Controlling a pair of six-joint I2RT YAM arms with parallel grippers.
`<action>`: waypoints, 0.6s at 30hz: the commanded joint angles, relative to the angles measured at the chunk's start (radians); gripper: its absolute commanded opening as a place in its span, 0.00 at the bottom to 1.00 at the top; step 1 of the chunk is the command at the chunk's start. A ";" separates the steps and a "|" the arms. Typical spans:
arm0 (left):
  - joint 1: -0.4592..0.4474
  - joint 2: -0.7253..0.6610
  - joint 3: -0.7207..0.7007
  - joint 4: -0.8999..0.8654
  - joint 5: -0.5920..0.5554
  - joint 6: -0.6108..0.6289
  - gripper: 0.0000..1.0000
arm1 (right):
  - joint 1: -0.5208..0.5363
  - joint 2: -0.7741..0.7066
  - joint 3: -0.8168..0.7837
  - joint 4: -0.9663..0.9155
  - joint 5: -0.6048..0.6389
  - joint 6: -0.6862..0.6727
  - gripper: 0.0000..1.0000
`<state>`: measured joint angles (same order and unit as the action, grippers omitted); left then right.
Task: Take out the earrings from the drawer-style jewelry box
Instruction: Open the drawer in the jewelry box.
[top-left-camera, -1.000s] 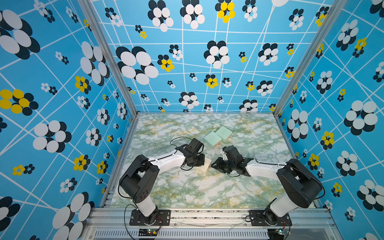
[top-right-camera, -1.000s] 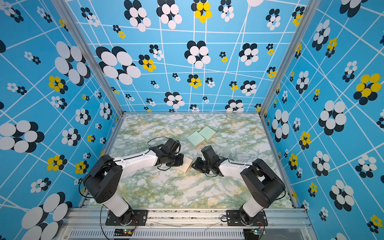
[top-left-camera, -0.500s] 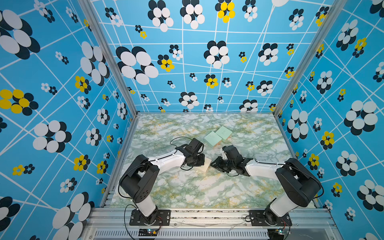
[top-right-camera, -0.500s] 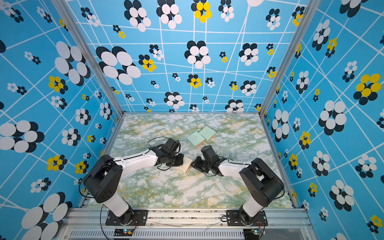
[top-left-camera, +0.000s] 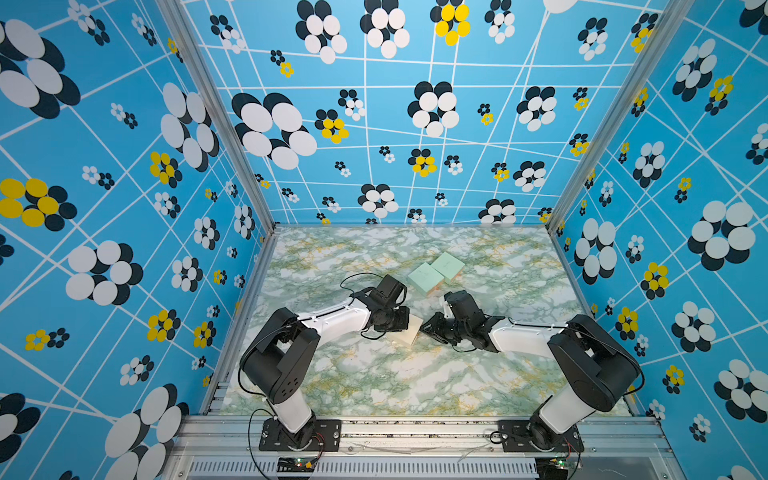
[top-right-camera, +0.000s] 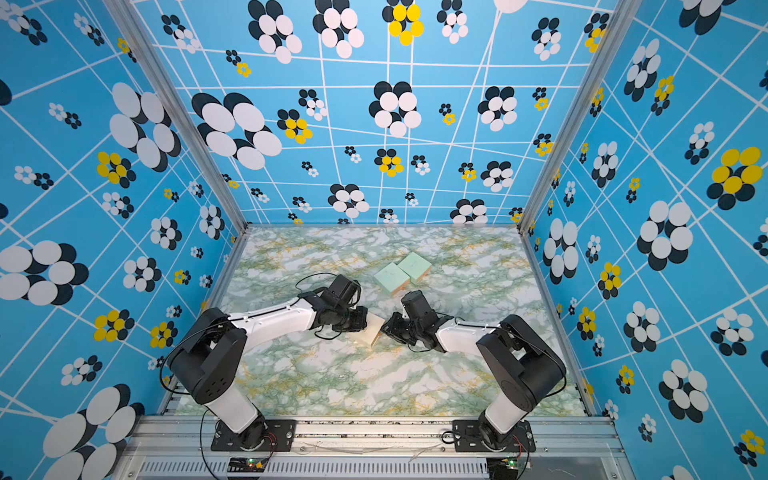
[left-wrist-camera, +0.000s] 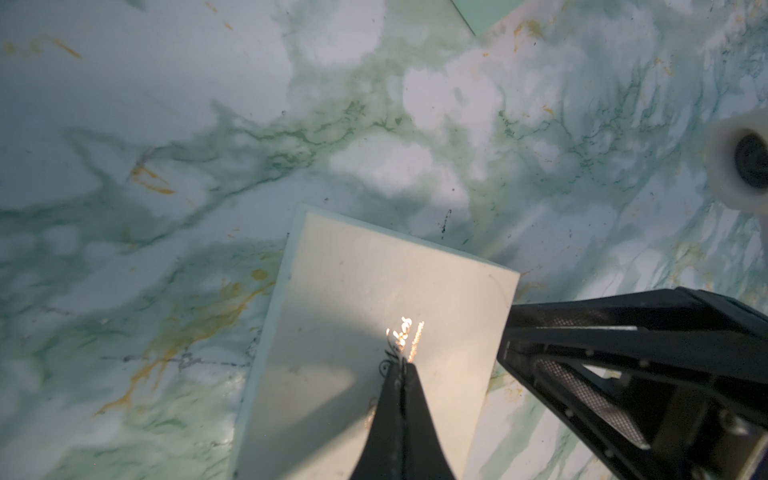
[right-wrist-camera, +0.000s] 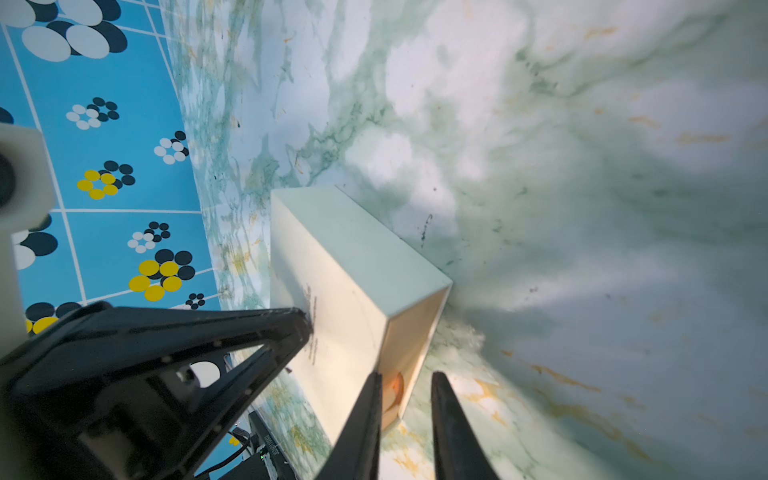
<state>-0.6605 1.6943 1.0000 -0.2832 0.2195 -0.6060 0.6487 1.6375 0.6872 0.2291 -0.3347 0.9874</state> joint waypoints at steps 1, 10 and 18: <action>0.004 0.058 -0.017 -0.047 -0.006 0.018 0.00 | 0.014 0.027 0.018 0.016 -0.017 0.017 0.24; 0.006 0.060 -0.019 -0.042 -0.003 0.015 0.00 | 0.019 0.032 0.023 0.016 -0.021 0.017 0.22; 0.005 0.058 -0.019 -0.042 -0.003 0.014 0.00 | 0.022 0.039 0.027 0.018 -0.024 0.017 0.17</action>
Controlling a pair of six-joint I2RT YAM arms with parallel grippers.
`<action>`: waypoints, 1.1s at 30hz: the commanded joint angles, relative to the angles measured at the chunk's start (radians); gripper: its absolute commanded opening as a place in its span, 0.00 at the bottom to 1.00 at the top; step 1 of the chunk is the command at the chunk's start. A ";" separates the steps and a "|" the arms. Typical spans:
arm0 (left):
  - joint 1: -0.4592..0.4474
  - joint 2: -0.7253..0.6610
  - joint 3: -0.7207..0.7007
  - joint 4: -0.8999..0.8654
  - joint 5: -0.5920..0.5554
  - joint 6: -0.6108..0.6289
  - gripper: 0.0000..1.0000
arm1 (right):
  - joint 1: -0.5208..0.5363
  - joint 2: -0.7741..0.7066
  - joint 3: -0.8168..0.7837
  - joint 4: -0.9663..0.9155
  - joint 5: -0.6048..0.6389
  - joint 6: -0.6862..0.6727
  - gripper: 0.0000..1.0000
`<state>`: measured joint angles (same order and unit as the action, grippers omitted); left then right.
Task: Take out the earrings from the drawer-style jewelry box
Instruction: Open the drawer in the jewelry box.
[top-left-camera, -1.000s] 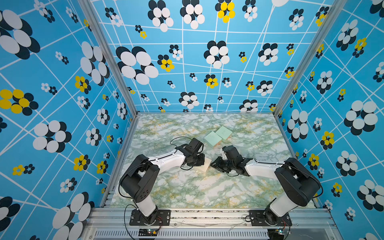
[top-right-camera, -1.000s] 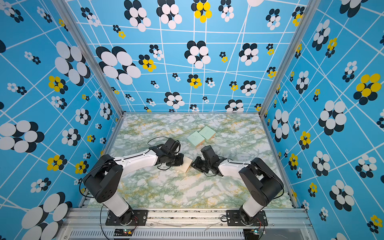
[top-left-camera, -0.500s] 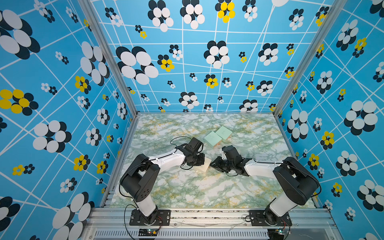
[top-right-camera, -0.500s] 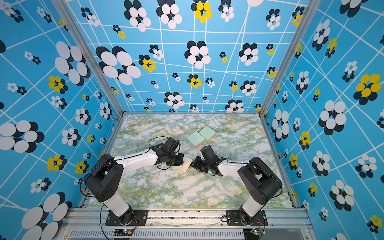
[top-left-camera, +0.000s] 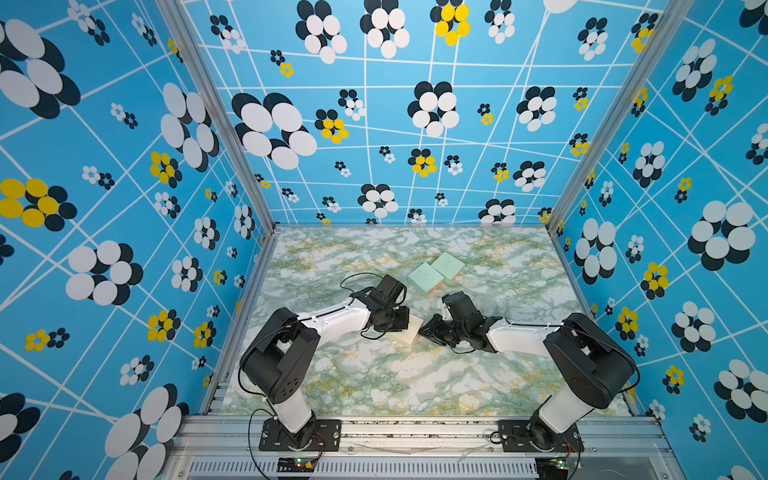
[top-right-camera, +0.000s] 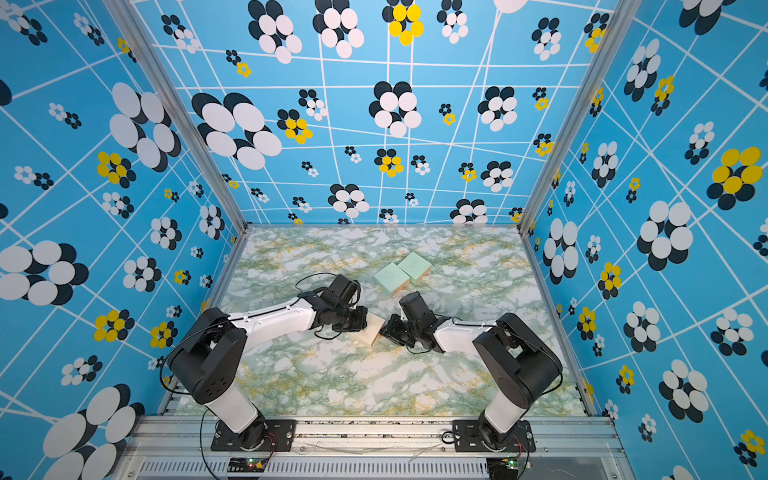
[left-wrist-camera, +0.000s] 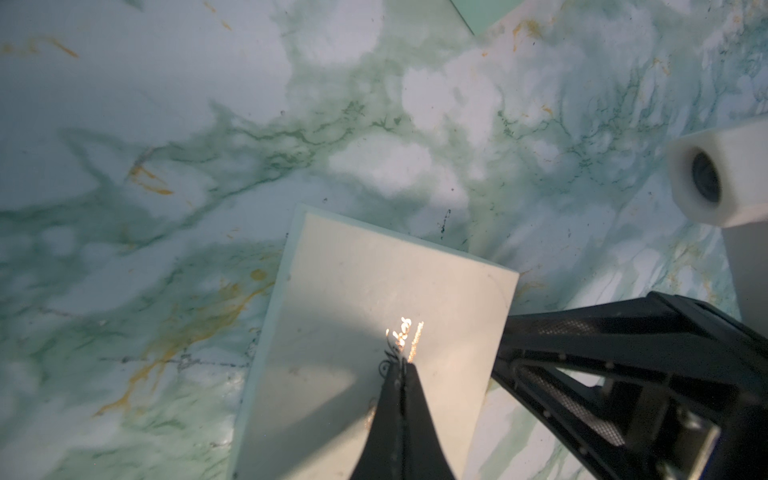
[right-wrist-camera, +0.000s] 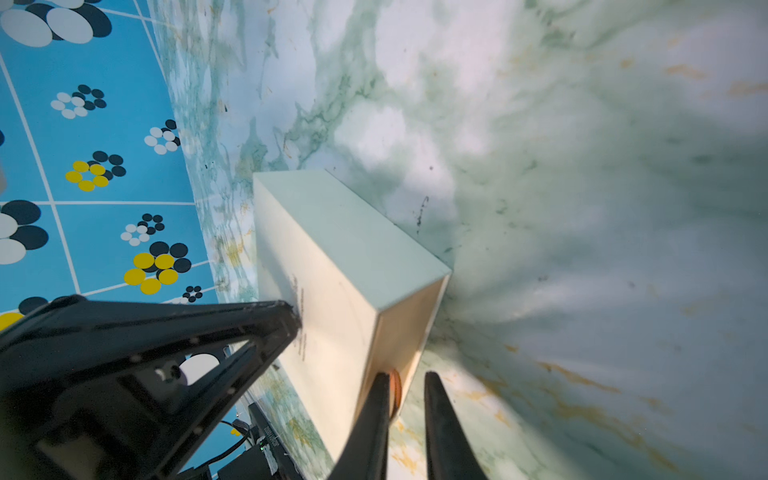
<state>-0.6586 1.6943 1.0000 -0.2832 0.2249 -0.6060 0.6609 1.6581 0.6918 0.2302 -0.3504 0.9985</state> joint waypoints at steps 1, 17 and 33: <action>0.005 0.059 -0.020 -0.042 -0.008 0.013 0.00 | 0.009 0.021 0.023 0.017 -0.009 0.006 0.16; 0.005 0.064 -0.012 -0.046 -0.002 0.016 0.00 | 0.015 0.026 0.030 0.020 -0.016 0.008 0.15; 0.010 0.064 -0.013 -0.045 0.004 0.018 0.00 | 0.019 0.024 0.031 0.027 -0.019 0.015 0.10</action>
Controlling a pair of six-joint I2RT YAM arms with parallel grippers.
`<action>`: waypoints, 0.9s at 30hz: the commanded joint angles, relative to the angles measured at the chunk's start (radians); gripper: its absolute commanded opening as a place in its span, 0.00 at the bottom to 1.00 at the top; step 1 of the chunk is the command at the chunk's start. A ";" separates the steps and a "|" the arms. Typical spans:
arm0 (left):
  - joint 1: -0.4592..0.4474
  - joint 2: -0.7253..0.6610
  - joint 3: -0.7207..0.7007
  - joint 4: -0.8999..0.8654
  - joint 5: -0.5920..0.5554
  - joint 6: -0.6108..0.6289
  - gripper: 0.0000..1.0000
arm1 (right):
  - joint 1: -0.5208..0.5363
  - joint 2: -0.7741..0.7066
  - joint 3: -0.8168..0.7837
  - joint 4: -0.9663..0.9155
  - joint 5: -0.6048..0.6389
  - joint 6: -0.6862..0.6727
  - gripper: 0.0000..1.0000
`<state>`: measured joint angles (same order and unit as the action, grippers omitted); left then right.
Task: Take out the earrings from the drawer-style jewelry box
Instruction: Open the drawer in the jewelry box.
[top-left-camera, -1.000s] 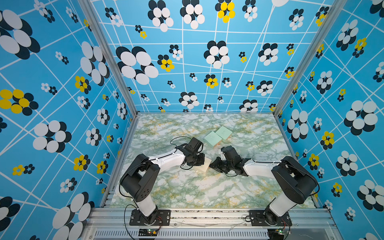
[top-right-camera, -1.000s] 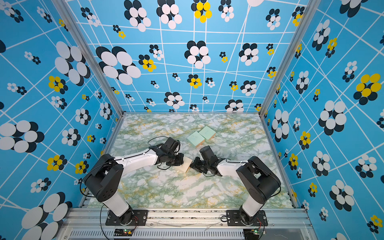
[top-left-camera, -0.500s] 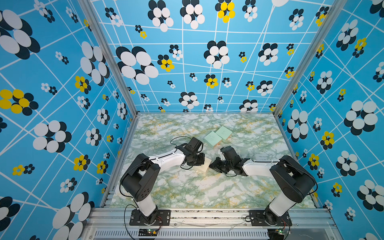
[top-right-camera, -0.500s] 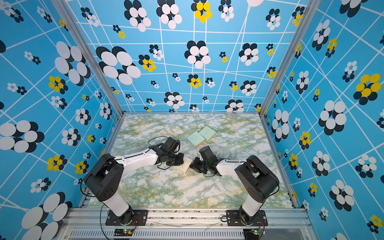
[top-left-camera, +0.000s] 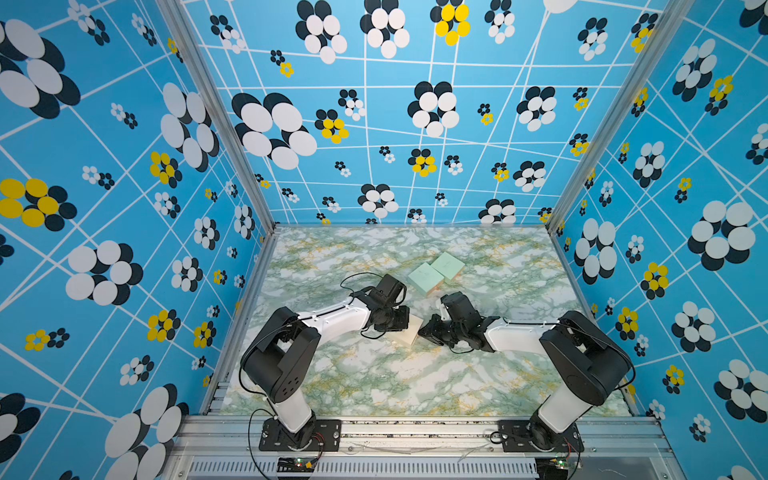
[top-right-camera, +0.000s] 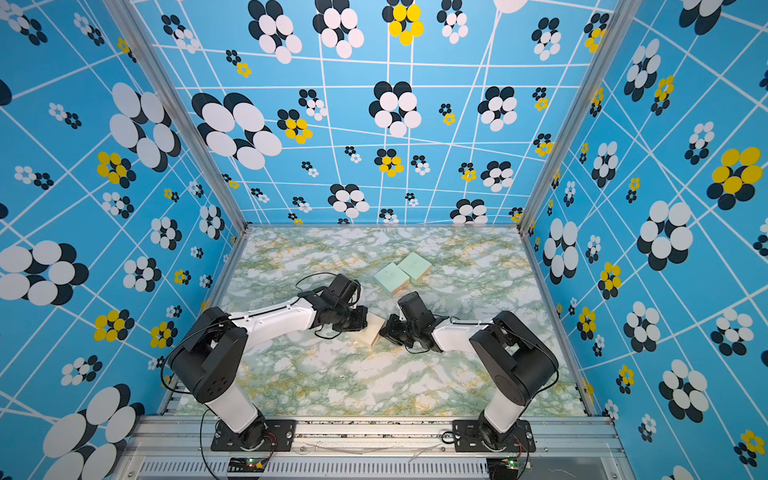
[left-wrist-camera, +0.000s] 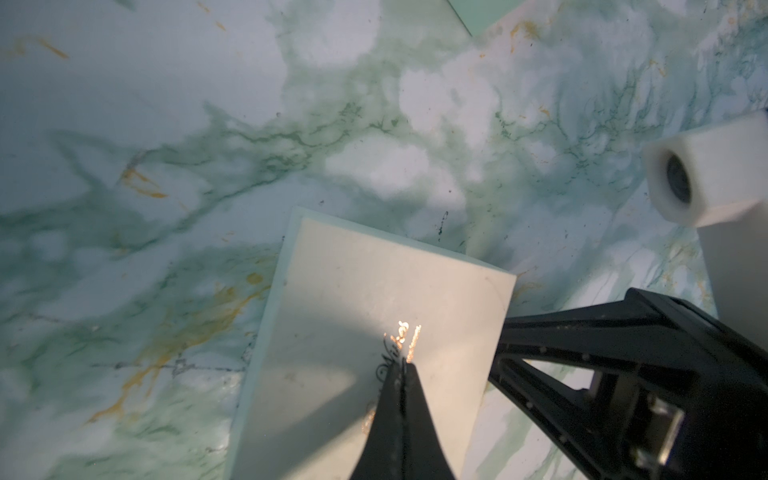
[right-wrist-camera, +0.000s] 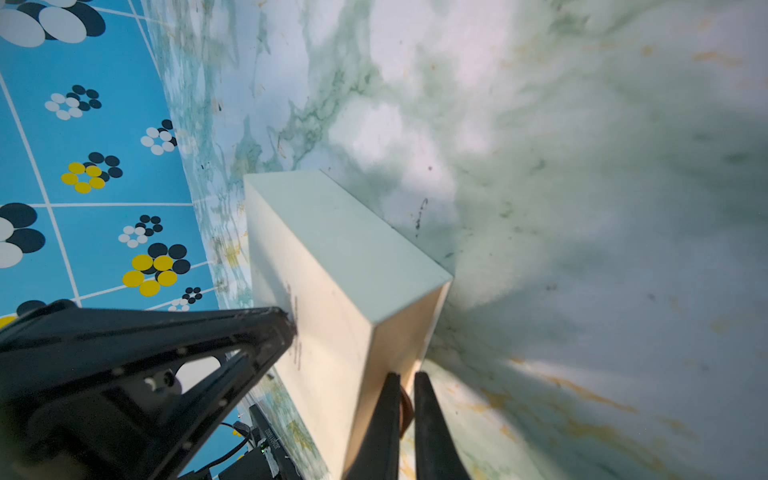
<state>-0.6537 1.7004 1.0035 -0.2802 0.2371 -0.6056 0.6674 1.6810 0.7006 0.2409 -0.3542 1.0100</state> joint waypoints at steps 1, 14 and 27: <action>0.006 0.058 -0.018 -0.048 -0.007 0.016 0.00 | 0.014 0.001 0.022 0.016 -0.015 0.004 0.09; 0.014 0.051 -0.031 -0.049 -0.009 0.019 0.00 | 0.017 -0.030 0.028 -0.028 0.005 -0.008 0.00; 0.025 0.060 -0.043 -0.041 -0.010 0.013 0.00 | 0.021 -0.094 0.070 -0.243 0.100 -0.073 0.00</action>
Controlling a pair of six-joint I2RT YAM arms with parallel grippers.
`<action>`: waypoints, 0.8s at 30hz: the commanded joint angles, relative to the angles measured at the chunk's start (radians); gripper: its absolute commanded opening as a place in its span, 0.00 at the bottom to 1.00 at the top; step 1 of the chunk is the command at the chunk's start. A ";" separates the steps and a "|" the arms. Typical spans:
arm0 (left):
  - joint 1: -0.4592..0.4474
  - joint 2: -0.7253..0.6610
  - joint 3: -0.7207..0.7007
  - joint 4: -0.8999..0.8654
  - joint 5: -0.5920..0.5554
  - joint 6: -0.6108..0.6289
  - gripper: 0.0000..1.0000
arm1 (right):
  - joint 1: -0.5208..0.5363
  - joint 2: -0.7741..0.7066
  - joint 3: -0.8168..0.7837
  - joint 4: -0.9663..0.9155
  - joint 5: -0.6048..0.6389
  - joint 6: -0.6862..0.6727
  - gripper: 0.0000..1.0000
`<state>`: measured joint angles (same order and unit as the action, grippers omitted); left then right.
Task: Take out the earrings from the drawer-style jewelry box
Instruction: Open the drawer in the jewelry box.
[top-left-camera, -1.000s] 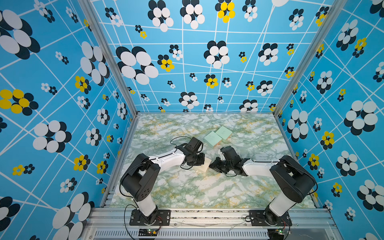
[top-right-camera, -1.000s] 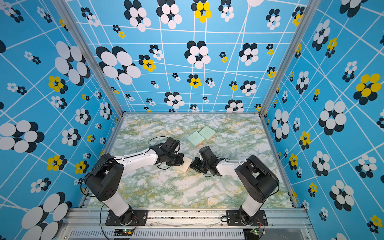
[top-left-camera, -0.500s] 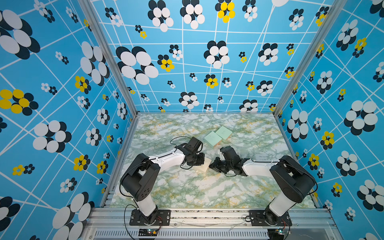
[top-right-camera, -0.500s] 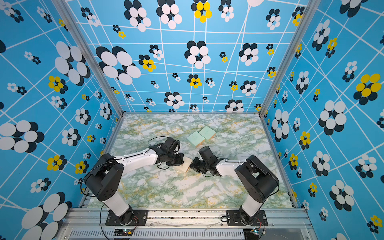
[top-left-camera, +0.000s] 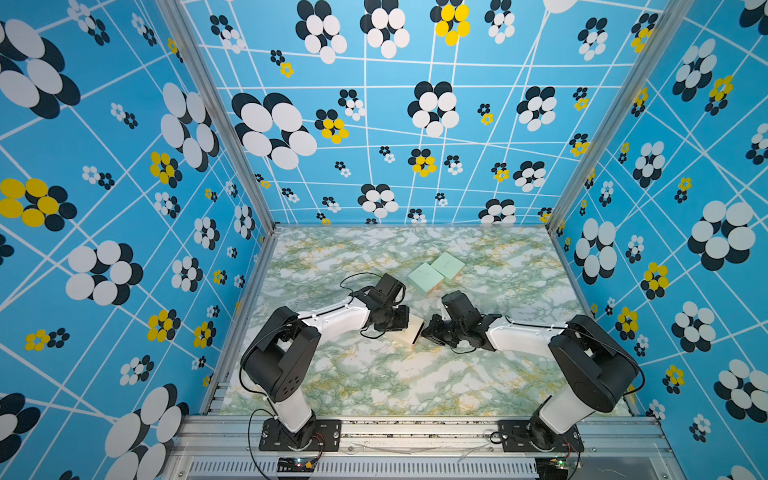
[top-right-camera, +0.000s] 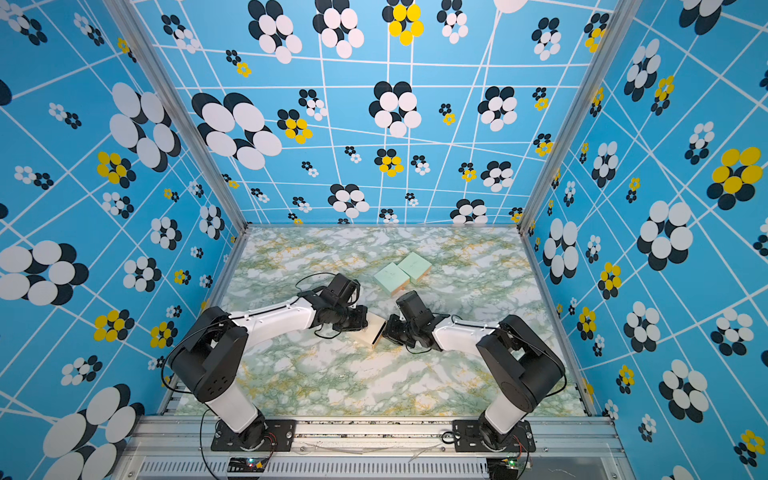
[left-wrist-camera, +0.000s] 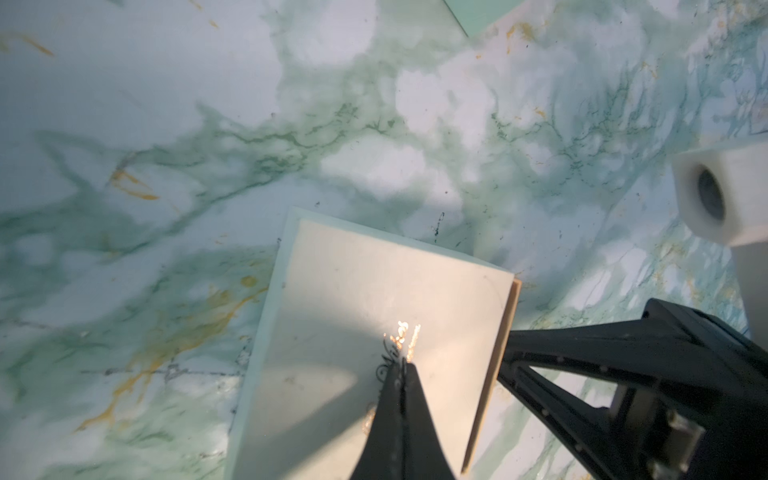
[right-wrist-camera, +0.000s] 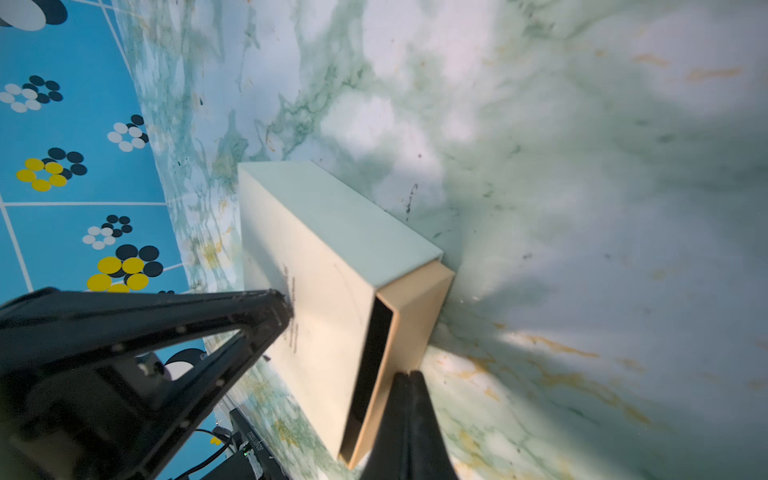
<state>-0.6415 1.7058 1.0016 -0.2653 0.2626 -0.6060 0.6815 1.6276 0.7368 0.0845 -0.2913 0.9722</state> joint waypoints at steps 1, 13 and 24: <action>0.013 0.056 -0.041 -0.057 -0.034 0.014 0.00 | 0.009 -0.047 0.037 -0.107 0.050 -0.039 0.00; 0.016 0.069 -0.037 -0.058 -0.032 0.015 0.00 | 0.009 -0.136 0.017 -0.301 0.163 -0.056 0.00; 0.016 0.062 -0.038 -0.055 -0.026 0.016 0.00 | 0.009 -0.131 0.013 -0.219 0.083 -0.072 0.09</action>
<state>-0.6403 1.7142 1.0016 -0.2459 0.2844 -0.6060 0.6861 1.4868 0.7544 -0.1623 -0.1772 0.9154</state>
